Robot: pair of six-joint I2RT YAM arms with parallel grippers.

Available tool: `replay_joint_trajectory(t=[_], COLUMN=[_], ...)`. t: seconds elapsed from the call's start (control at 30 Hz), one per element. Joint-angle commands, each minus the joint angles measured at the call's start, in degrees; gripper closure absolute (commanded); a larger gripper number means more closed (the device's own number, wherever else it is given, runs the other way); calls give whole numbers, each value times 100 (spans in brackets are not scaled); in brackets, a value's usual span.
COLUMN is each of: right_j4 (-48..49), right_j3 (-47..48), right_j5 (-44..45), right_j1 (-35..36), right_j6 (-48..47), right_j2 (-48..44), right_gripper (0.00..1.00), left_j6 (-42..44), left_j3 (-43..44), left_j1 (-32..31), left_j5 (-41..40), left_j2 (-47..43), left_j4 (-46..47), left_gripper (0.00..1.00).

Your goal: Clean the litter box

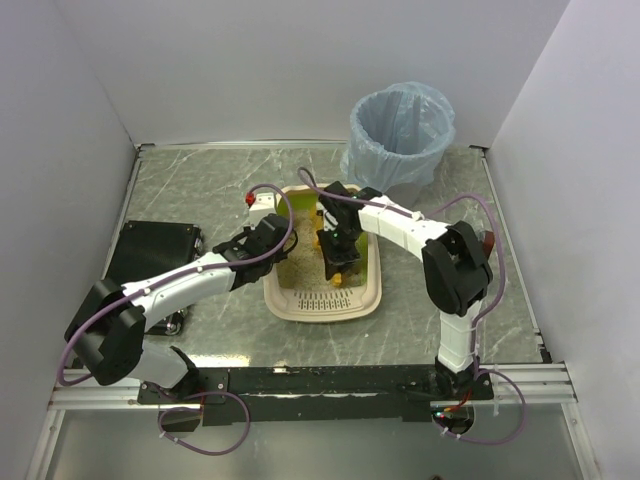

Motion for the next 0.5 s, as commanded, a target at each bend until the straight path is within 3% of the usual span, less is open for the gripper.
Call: replay_joint_trajectory(t=[0.0,0.27,0.47], right_j4=[394,517,1026], right_j3=[305,516,280], right_j5=[-862,-1767,-2488], right_j1=[237,492,510], right_j6=[-329,-602,-251], right_j2=[160,564,557], right_gripper=[100,100,100], left_j6=[-439,-395,-334], left_j3=[675,701,772], left_j1=[-72,-99,-143], left_j5=[-5,3,-67], left_j2=[-604,-631,-648], left_j4=[1800,1852,1835], left_gripper=[99,99,99])
